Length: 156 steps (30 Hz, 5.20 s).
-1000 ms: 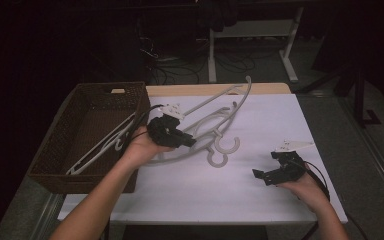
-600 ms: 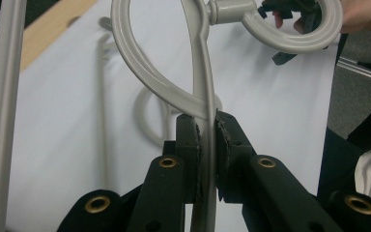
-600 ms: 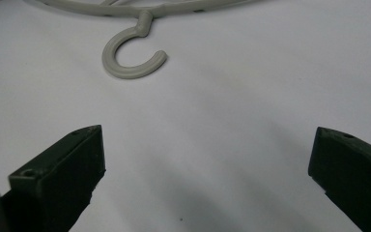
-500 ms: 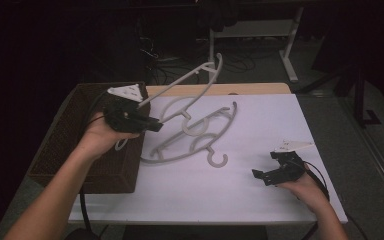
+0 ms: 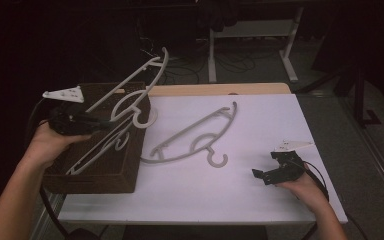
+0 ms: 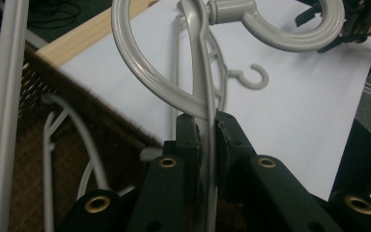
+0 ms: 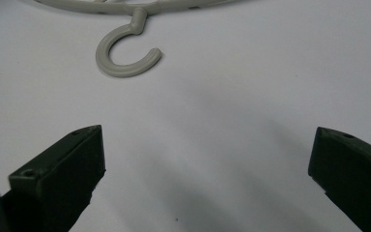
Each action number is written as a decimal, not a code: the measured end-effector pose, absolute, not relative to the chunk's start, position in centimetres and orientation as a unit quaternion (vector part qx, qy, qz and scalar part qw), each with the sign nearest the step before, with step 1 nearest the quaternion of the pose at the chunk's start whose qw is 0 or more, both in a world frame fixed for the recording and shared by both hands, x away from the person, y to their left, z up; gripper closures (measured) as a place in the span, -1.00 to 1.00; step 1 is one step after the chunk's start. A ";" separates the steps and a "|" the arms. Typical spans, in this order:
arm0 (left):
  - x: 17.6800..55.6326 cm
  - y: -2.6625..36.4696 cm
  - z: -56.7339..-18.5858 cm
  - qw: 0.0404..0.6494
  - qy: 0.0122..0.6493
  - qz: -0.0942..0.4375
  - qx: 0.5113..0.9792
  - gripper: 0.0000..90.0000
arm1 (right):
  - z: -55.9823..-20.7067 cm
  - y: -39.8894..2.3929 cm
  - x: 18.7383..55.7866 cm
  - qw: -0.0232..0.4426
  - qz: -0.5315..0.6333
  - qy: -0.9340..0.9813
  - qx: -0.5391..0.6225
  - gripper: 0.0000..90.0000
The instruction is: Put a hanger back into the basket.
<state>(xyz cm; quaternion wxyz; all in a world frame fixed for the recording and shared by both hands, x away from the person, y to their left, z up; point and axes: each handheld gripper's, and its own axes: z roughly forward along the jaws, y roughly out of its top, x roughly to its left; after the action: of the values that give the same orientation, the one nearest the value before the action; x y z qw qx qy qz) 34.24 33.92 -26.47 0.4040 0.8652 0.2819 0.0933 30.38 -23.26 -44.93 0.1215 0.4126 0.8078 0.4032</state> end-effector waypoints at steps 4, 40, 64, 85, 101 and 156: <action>34.2 36.5 -27.8 0.401 0.302 0.090 0.860 0.82 | -45.0 -23.2 30.4 0.121 0.403 0.808 0.414 -1.00; 36.3 42.6 -35.3 0.333 0.384 0.057 0.859 0.15 | -45.1 -23.2 30.6 0.122 0.398 0.809 0.414 -1.00; 35.4 35.8 -30.6 0.441 0.352 0.086 0.821 -0.50 | -45.1 -23.1 30.6 0.120 0.400 0.809 0.413 -1.00; 36.8 21.0 -30.2 0.470 0.281 0.052 0.835 0.66 | -44.9 -23.4 30.6 0.120 0.410 0.804 0.413 -1.00; 40.2 12.2 -37.9 0.420 0.263 0.050 0.867 1.00 | -44.8 -23.4 30.4 0.118 0.412 0.805 0.411 -1.00; 35.6 8.3 -41.3 0.390 0.184 -0.001 0.902 0.31 | -44.5 -23.3 30.4 0.120 0.408 0.806 0.412 -0.94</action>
<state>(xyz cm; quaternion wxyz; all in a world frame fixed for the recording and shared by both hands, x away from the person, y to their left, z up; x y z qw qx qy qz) 35.58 8.27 -41.26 0.3895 0.9023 0.1845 -0.0006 30.42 -23.35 -44.50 0.1196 0.4118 0.8060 0.4079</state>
